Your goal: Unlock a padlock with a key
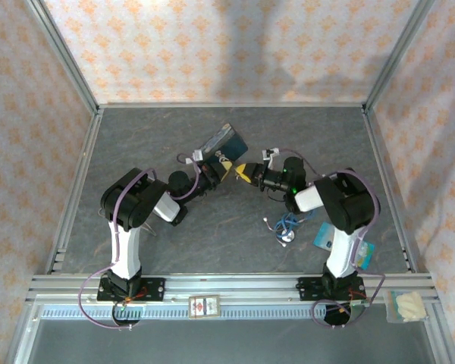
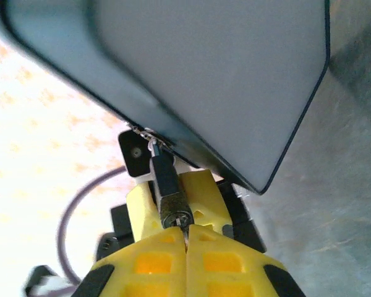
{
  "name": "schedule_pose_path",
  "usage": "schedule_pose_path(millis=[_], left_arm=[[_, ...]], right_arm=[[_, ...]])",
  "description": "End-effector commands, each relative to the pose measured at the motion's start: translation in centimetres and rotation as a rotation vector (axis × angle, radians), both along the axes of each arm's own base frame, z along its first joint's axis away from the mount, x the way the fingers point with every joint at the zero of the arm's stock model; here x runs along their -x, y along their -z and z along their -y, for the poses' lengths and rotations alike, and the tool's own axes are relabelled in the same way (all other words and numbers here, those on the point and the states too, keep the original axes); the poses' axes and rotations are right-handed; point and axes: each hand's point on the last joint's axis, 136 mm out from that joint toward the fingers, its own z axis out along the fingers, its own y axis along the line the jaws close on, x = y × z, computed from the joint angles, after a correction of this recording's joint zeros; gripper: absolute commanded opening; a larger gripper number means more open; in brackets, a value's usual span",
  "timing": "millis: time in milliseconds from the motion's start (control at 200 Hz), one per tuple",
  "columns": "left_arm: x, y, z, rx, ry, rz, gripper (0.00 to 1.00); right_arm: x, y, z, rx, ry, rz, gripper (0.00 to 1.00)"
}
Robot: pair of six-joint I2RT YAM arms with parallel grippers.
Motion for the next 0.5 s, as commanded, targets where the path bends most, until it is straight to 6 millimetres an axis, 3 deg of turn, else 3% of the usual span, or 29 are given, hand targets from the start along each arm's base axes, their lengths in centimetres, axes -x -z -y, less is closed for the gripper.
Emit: schedule_pose_path(millis=[0, 295, 495], left_arm=[[3.8, -3.9, 2.4, 0.052, 0.171, 0.262, 0.00], [4.6, -4.3, 2.8, -0.014, 0.194, 0.371, 0.00], [4.8, -4.8, 2.7, -0.030, 0.187, 0.411, 0.00]], right_arm=[[1.6, -7.8, -0.4, -0.332, -0.118, -0.080, 0.00], [1.3, -9.6, -0.4, -0.428, -0.128, -0.244, 0.00], [1.1, -9.4, -0.5, -0.440, -0.119, -0.270, 0.00]])
